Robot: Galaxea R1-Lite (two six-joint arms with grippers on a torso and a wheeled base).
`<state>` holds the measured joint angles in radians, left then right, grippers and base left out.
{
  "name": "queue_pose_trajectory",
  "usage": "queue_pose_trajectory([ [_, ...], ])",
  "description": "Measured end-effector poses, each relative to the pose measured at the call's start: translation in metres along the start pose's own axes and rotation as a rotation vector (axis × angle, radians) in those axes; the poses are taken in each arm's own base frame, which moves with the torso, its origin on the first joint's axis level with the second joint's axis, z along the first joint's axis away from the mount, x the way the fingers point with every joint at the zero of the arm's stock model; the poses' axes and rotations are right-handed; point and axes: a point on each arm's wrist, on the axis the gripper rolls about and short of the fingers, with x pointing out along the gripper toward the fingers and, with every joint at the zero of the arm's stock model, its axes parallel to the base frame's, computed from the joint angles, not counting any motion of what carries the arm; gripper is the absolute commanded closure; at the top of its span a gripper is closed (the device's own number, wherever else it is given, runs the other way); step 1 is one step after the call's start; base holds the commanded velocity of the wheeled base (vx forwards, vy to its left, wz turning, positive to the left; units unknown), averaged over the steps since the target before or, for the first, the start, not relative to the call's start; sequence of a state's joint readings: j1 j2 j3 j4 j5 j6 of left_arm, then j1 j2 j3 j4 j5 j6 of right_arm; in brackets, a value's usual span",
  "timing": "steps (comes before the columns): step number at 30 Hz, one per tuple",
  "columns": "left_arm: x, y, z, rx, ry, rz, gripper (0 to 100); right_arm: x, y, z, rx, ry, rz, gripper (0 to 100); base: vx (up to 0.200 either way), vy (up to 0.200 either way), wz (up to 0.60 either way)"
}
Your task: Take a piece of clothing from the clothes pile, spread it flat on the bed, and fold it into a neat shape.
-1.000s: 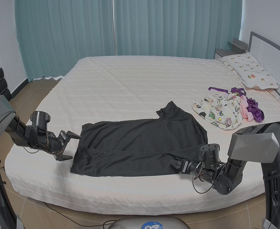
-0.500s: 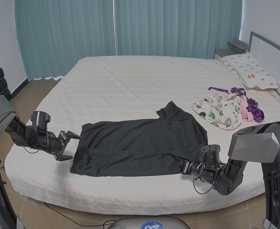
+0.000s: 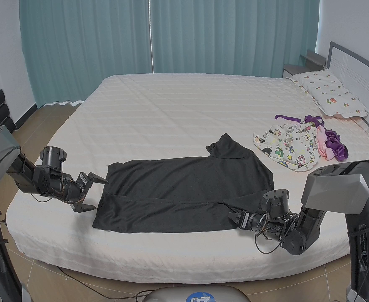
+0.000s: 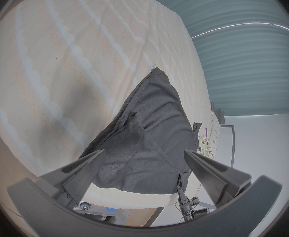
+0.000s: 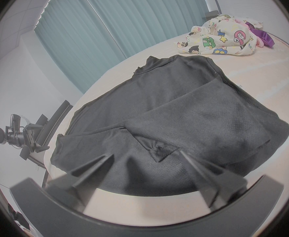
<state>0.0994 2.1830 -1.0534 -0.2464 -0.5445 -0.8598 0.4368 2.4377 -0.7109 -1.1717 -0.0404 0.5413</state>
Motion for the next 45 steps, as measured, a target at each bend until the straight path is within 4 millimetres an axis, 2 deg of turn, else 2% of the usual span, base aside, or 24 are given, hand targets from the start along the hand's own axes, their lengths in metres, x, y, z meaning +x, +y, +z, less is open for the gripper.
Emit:
queue_pose_trajectory([
  [10, 0.000, 0.000, 0.000, 0.000, 0.000, 0.001, 0, 0.005, 0.002, 0.004, 0.007, -0.011, 0.005, 0, 0.000, 0.000, 0.00],
  [11, 0.000, 0.000, 0.000, 0.000, 0.000, 0.000, 0, 0.006, 0.002, 0.004, 0.007, -0.009, 0.004, 100, 0.000, 0.000, 0.00],
  [27, 0.000, 0.000, 0.000, 0.000, 0.001, 0.001, 0, 0.007, 0.001, 0.001, 0.030, 0.017, -0.043, 100, 0.000, 0.000, 0.00],
  [45, 0.000, 0.000, 0.000, 0.001, 0.000, 0.000, 0, -0.015, 0.006, 0.002, 0.065, -0.013, -0.001, 100, 0.000, 0.000, 0.00],
])
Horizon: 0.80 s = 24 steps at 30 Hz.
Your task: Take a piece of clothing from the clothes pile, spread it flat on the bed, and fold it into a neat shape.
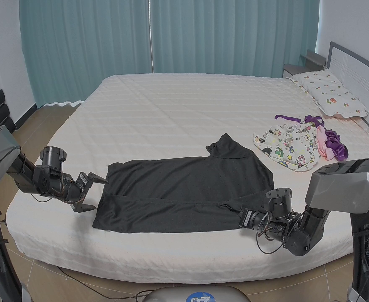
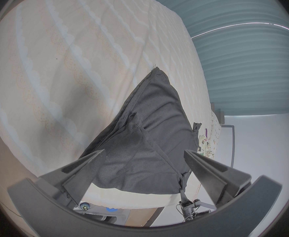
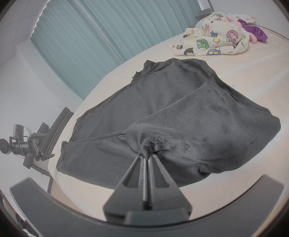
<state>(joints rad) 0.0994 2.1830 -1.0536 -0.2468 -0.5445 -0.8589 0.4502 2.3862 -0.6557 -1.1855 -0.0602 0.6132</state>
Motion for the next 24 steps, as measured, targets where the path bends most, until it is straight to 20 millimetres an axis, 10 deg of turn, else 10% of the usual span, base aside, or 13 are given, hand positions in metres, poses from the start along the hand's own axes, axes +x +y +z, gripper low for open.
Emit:
queue_pose_trajectory([
  [1, 0.000, 0.000, 0.000, 0.000, 0.000, 0.000, 0, 0.000, 0.000, 0.000, 0.000, 0.000, 0.000, 100, 0.000, 0.000, 0.00],
  [2, 0.000, 0.000, 0.000, 0.000, 0.000, 0.000, 0, -0.001, 0.000, 0.000, 0.000, 0.001, 0.001, 0, 0.000, 0.000, 0.00],
  [24, 0.000, 0.000, 0.000, -0.013, -0.001, 0.000, 0, -0.014, -0.009, 0.045, 0.270, -0.160, 0.082, 0, 0.000, 0.000, 0.00],
])
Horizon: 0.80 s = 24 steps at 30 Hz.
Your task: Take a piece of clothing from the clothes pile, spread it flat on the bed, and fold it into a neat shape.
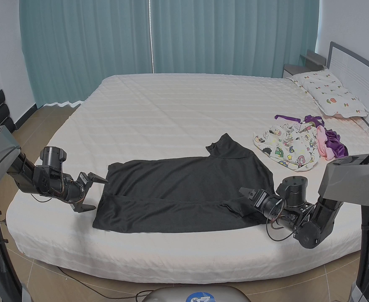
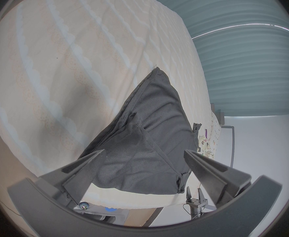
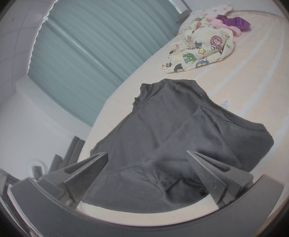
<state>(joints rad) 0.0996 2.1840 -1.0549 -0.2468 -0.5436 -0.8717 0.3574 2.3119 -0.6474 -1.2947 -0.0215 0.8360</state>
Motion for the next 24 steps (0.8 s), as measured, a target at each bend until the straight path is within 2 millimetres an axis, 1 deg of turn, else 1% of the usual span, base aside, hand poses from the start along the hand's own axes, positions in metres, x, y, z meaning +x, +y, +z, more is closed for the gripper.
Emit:
queue_pose_trajectory([
  [7, 0.000, 0.000, 0.000, -0.005, -0.003, 0.001, 0, 0.007, -0.010, 0.027, 0.047, -0.069, 0.001, 0, 0.000, 0.000, 0.00],
  [13, 0.000, 0.001, 0.000, -0.005, -0.003, 0.002, 0, 0.013, -0.015, 0.035, 0.077, -0.100, 0.000, 0, 0.000, 0.000, 0.00],
  [22, 0.000, 0.001, 0.000, -0.004, -0.003, 0.003, 0, 0.014, -0.017, 0.038, 0.081, -0.110, -0.002, 0, 0.000, -0.200, 0.00],
  [24, 0.000, 0.001, 0.000, -0.004, -0.003, 0.003, 0, 0.015, -0.017, 0.038, 0.081, -0.112, -0.001, 0, 0.000, 0.000, 0.00],
])
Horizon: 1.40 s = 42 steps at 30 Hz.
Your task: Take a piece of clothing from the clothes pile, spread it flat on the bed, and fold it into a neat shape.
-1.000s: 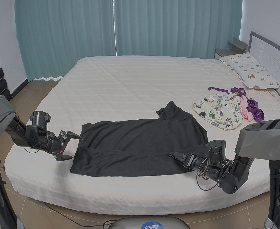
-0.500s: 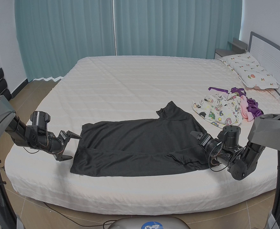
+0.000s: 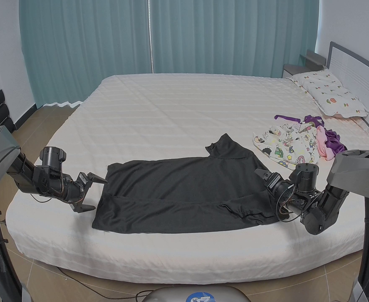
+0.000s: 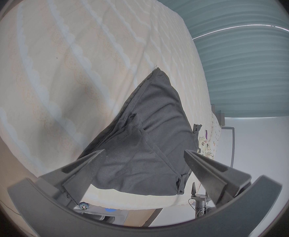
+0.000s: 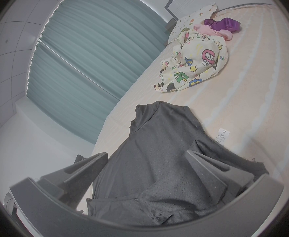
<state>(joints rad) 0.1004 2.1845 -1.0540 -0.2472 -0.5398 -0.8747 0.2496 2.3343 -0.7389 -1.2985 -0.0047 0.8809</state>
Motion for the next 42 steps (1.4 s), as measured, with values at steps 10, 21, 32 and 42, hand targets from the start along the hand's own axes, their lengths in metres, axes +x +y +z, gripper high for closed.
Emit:
queue_pose_trajectory([
  [10, -0.0001, -0.0002, 0.0003, -0.014, -0.001, -0.001, 0, 0.0022, -0.0007, 0.0007, 0.001, -0.008, -0.001, 0, 0.000, 0.000, 0.00],
  [21, -0.0008, -0.0013, 0.0022, -0.029, -0.007, -0.007, 0, 0.0028, -0.0020, -0.0007, -0.001, -0.006, -0.007, 0, 0.164, 0.000, 0.00],
  [32, -0.0007, -0.0018, 0.0023, -0.027, -0.008, -0.008, 0, 0.0036, -0.0038, -0.0031, -0.004, 0.000, -0.013, 0, 0.000, 0.000, 0.00],
  [42, -0.0007, -0.0048, 0.0057, -0.057, -0.017, -0.017, 0, 0.0043, -0.0050, -0.0053, -0.006, 0.004, -0.018, 0, 0.000, 0.000, 0.00],
])
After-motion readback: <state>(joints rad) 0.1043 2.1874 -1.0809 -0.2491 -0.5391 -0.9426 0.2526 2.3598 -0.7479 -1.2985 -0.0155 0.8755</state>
